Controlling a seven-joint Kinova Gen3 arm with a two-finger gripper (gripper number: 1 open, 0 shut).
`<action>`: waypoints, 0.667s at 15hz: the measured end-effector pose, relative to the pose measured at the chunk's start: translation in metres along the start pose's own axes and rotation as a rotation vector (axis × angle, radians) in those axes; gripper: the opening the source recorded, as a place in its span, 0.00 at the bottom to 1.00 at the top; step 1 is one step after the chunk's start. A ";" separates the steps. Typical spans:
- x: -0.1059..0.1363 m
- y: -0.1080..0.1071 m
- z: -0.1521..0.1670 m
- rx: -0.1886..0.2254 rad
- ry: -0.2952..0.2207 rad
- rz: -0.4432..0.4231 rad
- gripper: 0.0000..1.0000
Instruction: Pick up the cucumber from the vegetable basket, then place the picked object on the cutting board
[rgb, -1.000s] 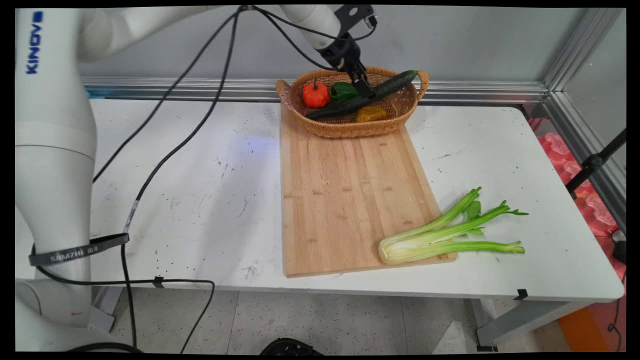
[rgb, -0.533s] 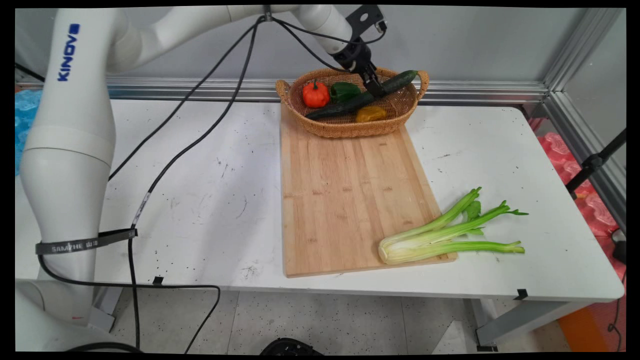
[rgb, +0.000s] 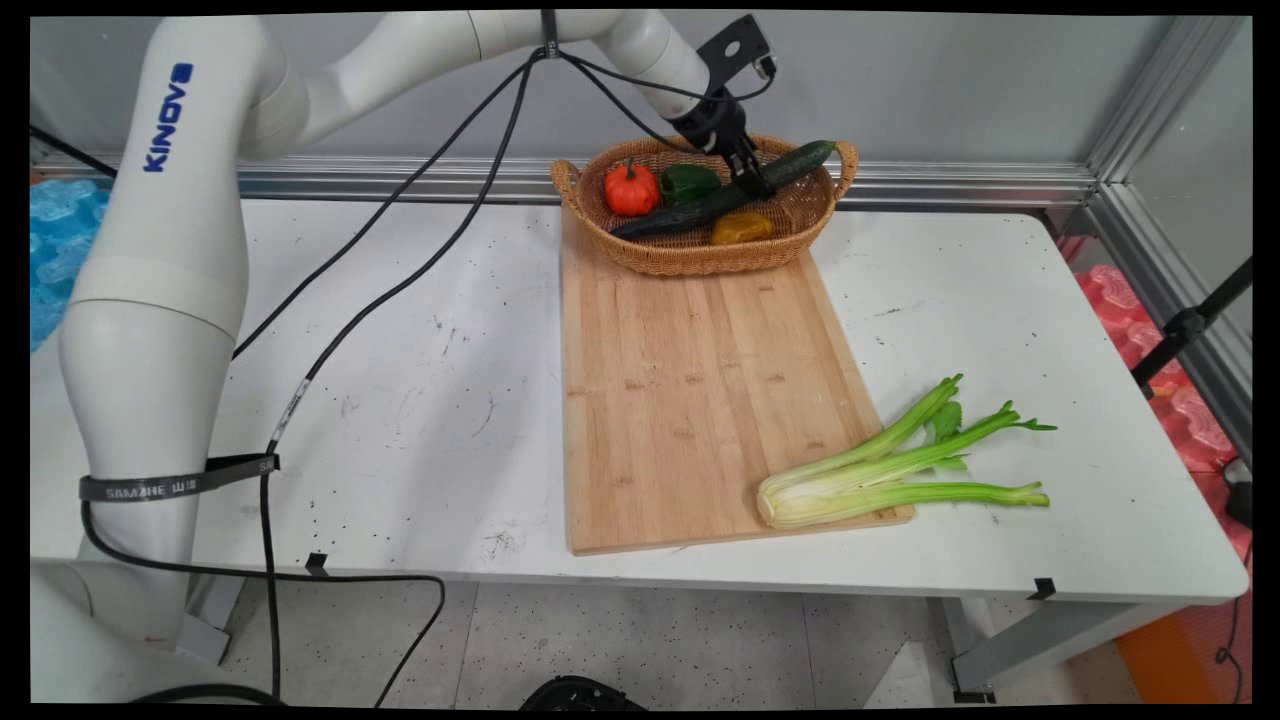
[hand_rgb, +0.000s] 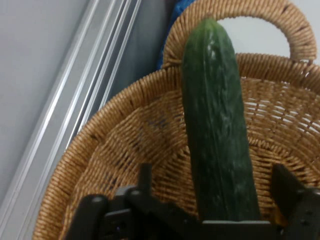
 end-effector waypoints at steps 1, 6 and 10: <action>-0.001 0.000 0.002 -0.001 -0.003 0.000 0.00; -0.006 0.001 0.007 -0.014 -0.015 -0.001 0.00; 0.002 0.003 0.003 -0.010 -0.007 -0.004 0.00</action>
